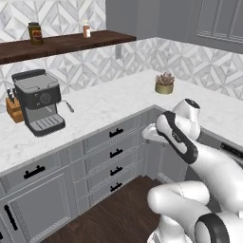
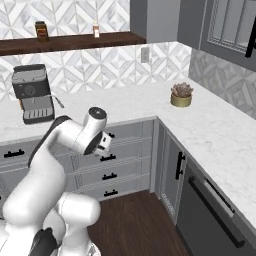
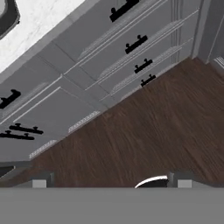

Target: Take a straw from the drawer in front and place it inside the glass cup on the dining counter.

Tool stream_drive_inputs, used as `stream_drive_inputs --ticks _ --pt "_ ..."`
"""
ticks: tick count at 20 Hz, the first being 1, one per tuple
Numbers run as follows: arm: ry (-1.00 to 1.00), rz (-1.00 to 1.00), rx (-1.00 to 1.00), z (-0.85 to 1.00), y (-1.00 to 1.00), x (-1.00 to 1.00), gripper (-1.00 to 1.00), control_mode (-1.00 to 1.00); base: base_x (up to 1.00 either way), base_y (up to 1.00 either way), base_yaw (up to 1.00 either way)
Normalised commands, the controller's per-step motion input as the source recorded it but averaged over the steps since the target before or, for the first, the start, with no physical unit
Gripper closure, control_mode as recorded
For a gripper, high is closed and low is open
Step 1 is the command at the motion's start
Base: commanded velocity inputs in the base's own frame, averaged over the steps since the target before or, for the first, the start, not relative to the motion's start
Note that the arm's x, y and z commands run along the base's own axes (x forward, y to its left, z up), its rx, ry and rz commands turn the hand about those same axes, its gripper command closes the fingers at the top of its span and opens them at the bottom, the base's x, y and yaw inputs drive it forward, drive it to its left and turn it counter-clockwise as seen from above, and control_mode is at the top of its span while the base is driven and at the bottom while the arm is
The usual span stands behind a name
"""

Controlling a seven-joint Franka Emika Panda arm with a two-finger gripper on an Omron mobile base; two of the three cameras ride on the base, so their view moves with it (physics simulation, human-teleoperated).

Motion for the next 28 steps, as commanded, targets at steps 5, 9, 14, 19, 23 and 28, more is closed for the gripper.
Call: stream_drive_inputs --ticks 5,9,14,19,23,28 --pt "0.17 -0.05 0.01 -0.36 -0.05 0.89 -1.0 -1.0 0.0 0.0 0.0" --pt "0.02 -0.01 0.11 -0.76 -0.19 0.61 -1.0 -1.0 0.0 0.0 0.0" --pt "-0.13 0.0 0.18 -0.81 -0.18 0.45 -1.0 -1.0 0.0 0.0 0.0" --pt "-0.37 0.0 0.18 -0.5 0.0 0.28 -1.0 -1.0 0.0 0.0 0.0" --pt "-0.38 0.0 0.26 -0.03 0.0 0.34 -1.0 -1.0 0.0 0.0 0.0" --pt "-0.07 -0.06 0.32 0.05 0.11 0.2 -1.0 -1.0 0.0 0.0 0.0"
